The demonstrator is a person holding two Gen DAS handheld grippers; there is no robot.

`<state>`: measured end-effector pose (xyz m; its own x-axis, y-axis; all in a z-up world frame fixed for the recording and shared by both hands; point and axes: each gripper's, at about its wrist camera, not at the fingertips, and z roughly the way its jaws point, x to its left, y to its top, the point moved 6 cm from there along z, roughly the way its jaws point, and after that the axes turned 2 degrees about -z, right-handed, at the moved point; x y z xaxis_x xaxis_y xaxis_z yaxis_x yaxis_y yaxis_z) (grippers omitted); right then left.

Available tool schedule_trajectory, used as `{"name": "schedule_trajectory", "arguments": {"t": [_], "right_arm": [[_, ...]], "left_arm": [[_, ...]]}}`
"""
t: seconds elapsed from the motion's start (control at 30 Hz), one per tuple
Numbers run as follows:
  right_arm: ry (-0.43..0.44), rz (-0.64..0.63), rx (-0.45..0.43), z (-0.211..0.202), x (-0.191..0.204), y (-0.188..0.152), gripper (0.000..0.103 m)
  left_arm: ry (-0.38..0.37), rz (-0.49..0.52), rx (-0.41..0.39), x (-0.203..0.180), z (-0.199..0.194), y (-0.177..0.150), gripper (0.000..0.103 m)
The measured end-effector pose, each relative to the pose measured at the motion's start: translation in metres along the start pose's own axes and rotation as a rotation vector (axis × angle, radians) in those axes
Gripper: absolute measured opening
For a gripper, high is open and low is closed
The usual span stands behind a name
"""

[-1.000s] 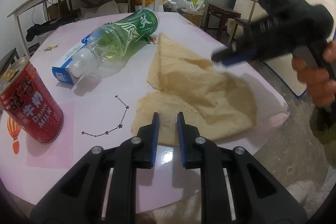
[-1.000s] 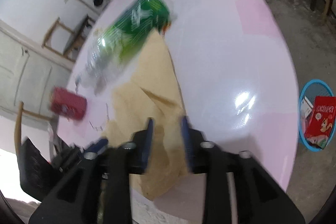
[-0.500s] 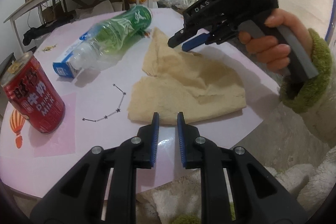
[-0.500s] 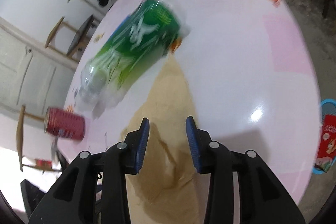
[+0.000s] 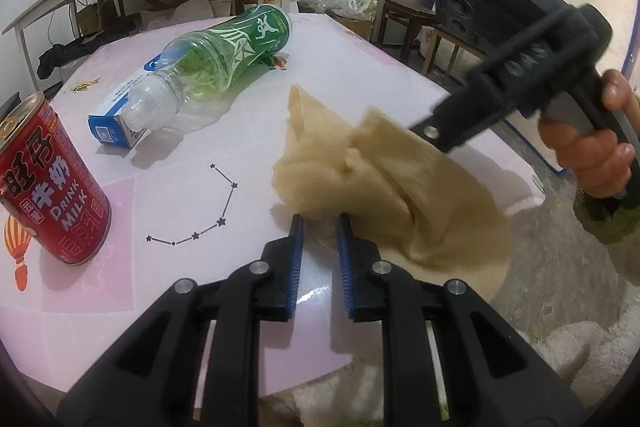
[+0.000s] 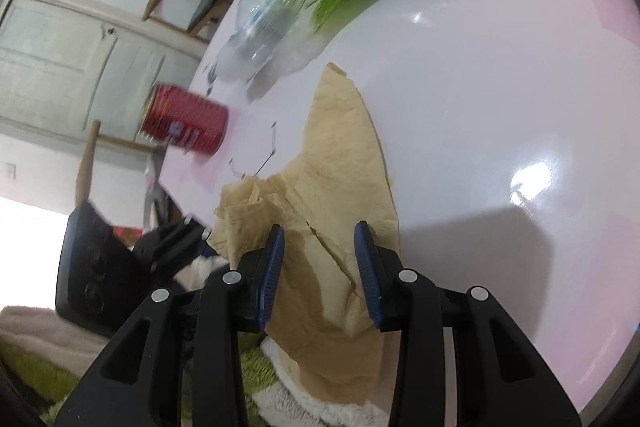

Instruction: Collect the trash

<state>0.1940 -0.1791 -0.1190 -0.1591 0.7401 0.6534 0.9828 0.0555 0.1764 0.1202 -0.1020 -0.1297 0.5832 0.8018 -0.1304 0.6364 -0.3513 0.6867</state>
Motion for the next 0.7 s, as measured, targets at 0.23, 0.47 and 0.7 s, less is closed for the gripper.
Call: {"name": "schedule_trajectory", "arguments": {"t": [0.23,0.47,0.7], "right_arm": [[0.202,0.102,-0.014,0.002,-0.001,-0.002,0.05],[0.291,0.144,0.01,0.017,0.007,-0.004,0.053],[0.312,0.16,0.002,0.017,0.008,-0.003,0.053]], "left_arm": [[-0.014,-0.026,-0.013,0.003,0.005,0.005,0.016],[-0.09,-0.105,-0.028,0.006,0.007,0.008,0.016],[-0.126,-0.124,-0.077,0.004,0.002,0.013,0.016]]}}
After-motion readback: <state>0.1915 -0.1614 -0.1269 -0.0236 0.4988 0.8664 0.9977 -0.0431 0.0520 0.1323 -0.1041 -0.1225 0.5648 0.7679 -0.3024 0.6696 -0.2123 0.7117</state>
